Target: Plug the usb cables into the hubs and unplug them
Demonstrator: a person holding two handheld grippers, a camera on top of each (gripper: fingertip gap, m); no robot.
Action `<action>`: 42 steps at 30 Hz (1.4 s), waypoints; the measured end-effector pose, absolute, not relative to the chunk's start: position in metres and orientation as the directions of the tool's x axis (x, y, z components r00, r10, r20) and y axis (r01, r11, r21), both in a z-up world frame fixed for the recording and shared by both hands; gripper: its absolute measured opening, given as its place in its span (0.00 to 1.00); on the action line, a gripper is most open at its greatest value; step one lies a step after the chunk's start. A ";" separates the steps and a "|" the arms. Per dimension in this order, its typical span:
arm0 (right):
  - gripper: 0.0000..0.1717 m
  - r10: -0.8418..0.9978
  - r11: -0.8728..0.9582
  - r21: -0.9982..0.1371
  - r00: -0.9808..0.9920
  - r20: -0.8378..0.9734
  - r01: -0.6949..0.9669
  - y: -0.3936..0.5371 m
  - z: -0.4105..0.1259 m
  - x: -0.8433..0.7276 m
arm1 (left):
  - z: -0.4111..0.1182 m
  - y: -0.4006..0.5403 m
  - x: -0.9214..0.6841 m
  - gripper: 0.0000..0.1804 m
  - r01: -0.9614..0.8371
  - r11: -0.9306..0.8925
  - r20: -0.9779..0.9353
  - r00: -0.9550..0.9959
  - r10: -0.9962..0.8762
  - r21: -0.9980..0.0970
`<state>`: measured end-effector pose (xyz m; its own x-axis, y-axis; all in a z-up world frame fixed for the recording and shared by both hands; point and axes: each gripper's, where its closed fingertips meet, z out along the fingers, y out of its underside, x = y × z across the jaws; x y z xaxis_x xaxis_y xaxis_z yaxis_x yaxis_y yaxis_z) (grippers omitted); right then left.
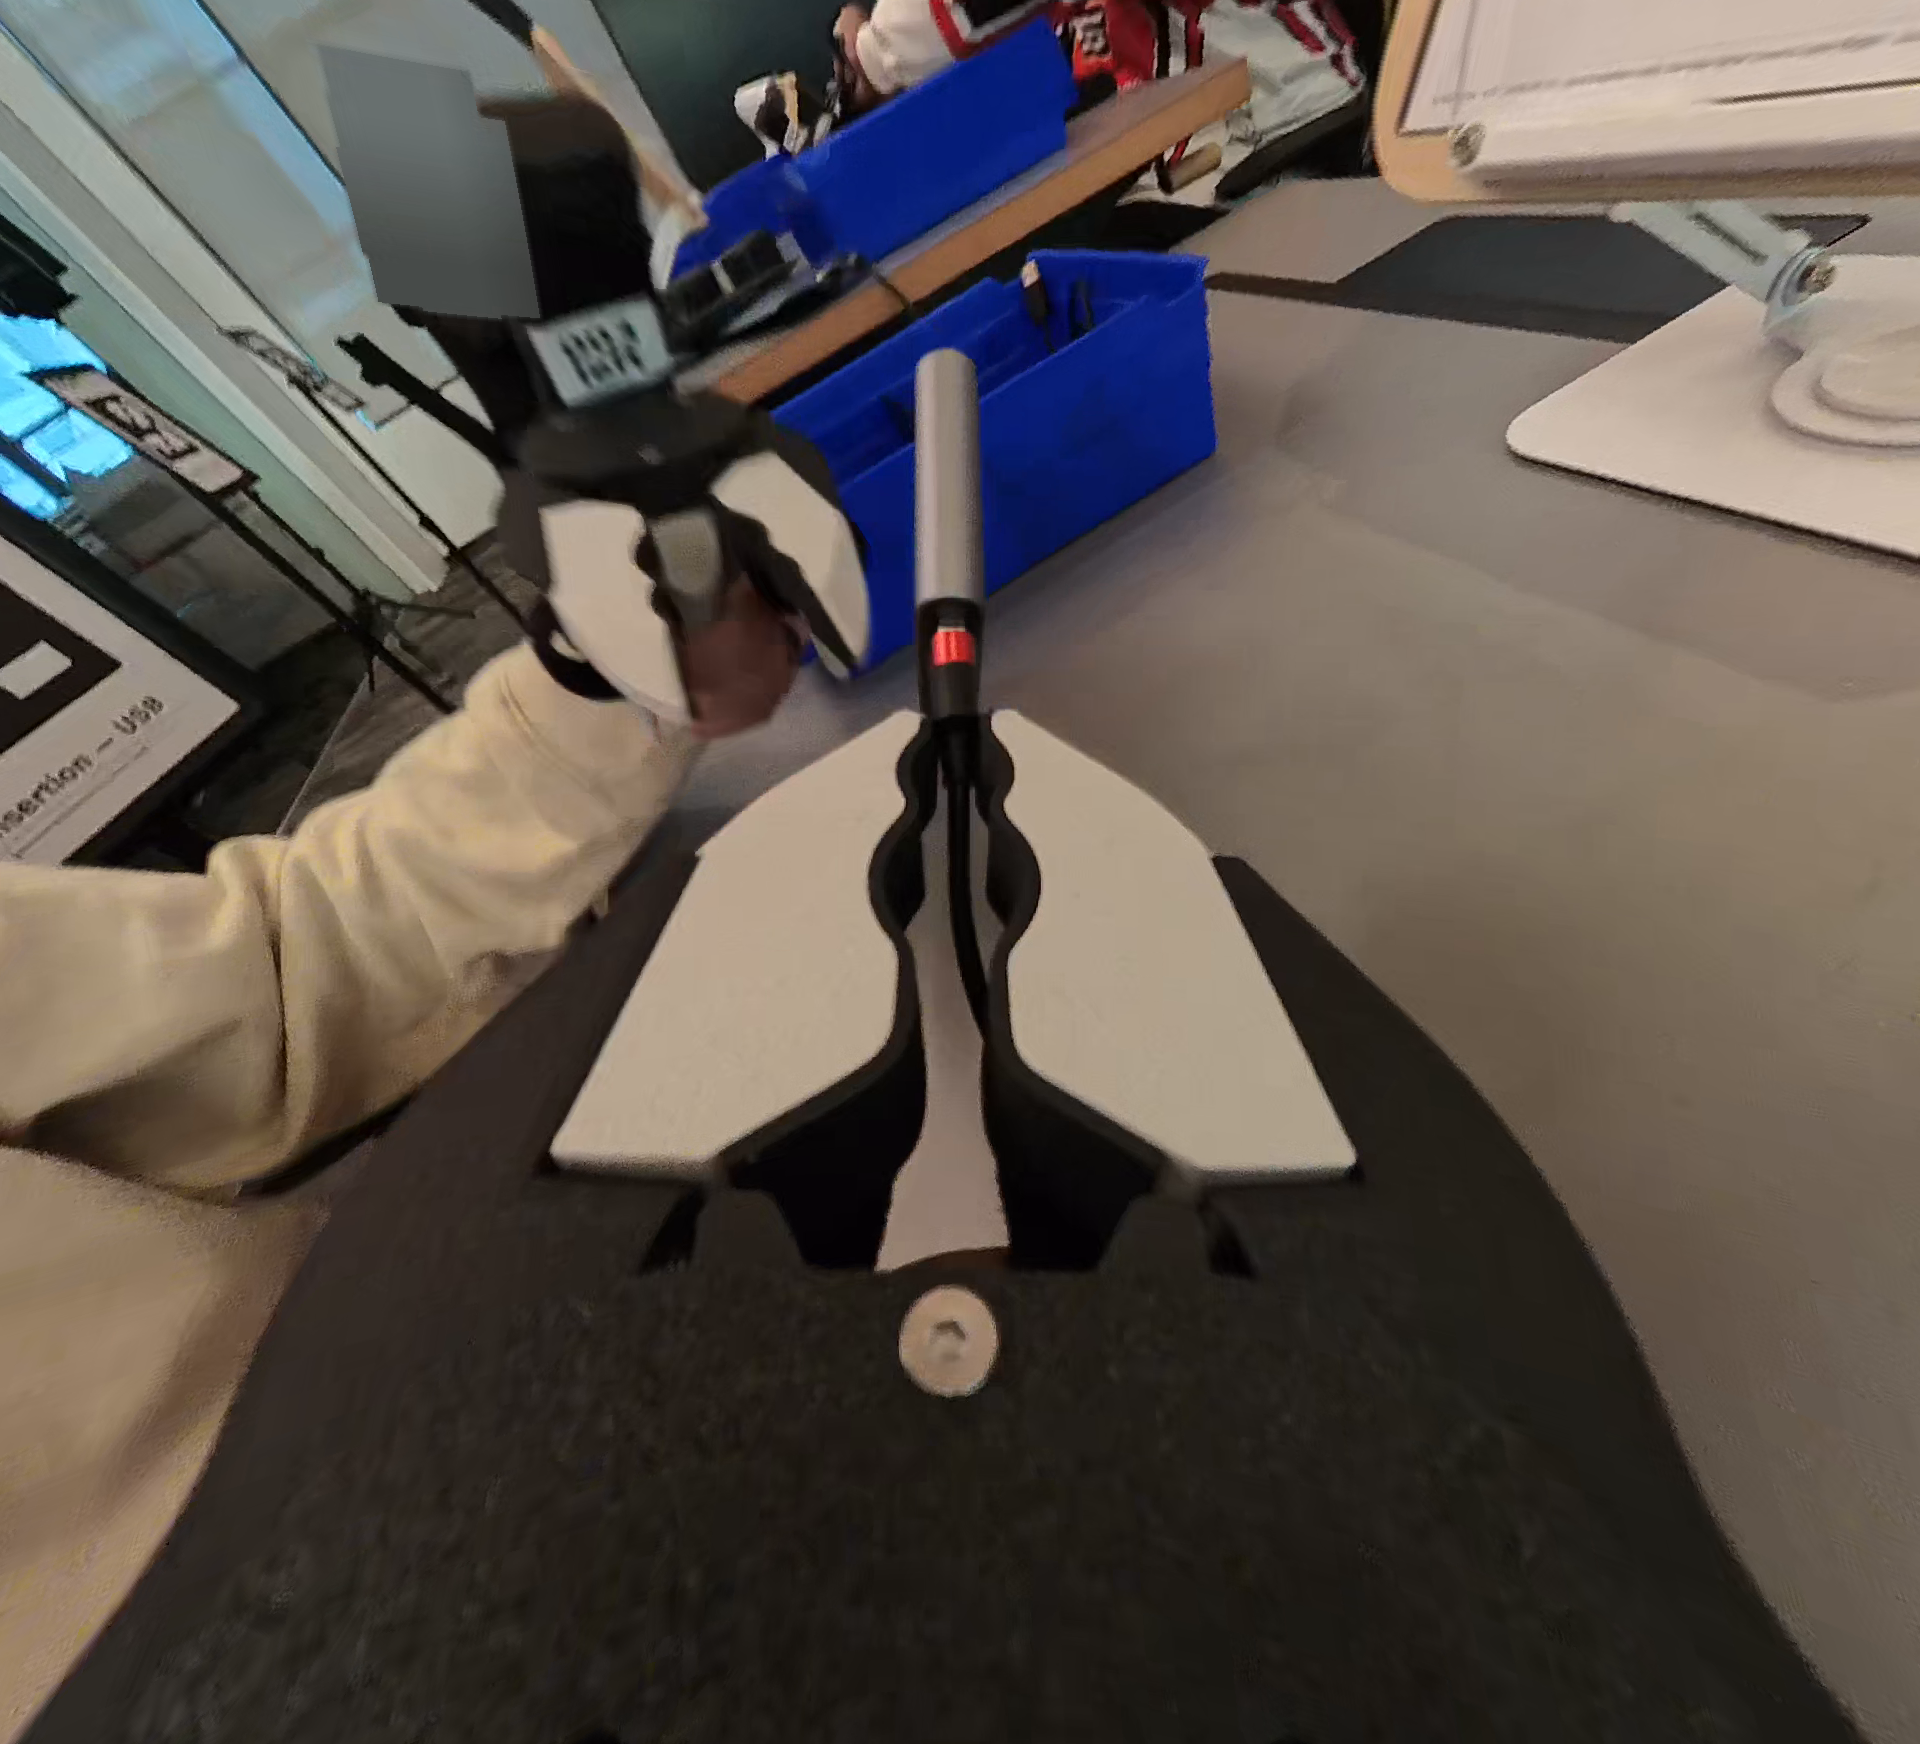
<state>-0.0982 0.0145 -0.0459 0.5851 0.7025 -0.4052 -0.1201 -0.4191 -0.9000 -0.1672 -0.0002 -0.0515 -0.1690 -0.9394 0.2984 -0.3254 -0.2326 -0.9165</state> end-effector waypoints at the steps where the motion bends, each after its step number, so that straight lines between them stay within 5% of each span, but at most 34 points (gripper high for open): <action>1: 0.04 0.714 -0.426 -0.900 0.578 -0.396 -0.091 0.012 -0.049 -0.102 | -0.040 -0.008 -0.171 0.22 -0.333 -0.169 0.242 -0.191 -0.951 -0.928; 6: 0.04 0.744 -0.460 -0.887 0.529 -0.408 -0.036 0.004 -0.061 -0.122 | -0.009 0.008 -0.170 0.23 -0.467 0.055 0.033 -0.178 -0.983 -0.882; 12: 0.04 0.786 -0.444 -0.896 0.478 -0.392 -0.003 -0.007 -0.057 -0.137 | -0.033 0.017 -0.161 0.24 -0.587 -0.024 0.220 -0.264 -0.939 -0.809; 19: 0.04 0.795 -0.421 -0.907 0.483 -0.368 0.001 -0.007 -0.055 -0.138 | -0.040 0.005 -0.155 0.07 -0.503 -0.135 0.339 -0.340 -0.877 -0.854; 29: 0.10 0.820 -0.282 -0.938 0.457 -0.344 -0.200 -0.003 -0.022 -0.137 | -0.026 0.006 -0.162 0.07 -0.299 -0.211 0.307 -0.325 -0.894 -0.931; 42: 0.04 0.857 -0.276 -0.937 0.386 -0.340 -0.214 0.004 -0.032 -0.144 | -0.028 0.010 -0.164 0.07 -0.193 -0.267 0.319 -0.331 -0.888 -0.944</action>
<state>-0.1438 0.0044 -0.0316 0.3862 0.8574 -0.3402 -0.2138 -0.2755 -0.9372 -0.1640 0.0100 -0.0279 -0.3306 -0.8882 0.3190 -0.1931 -0.2672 -0.9441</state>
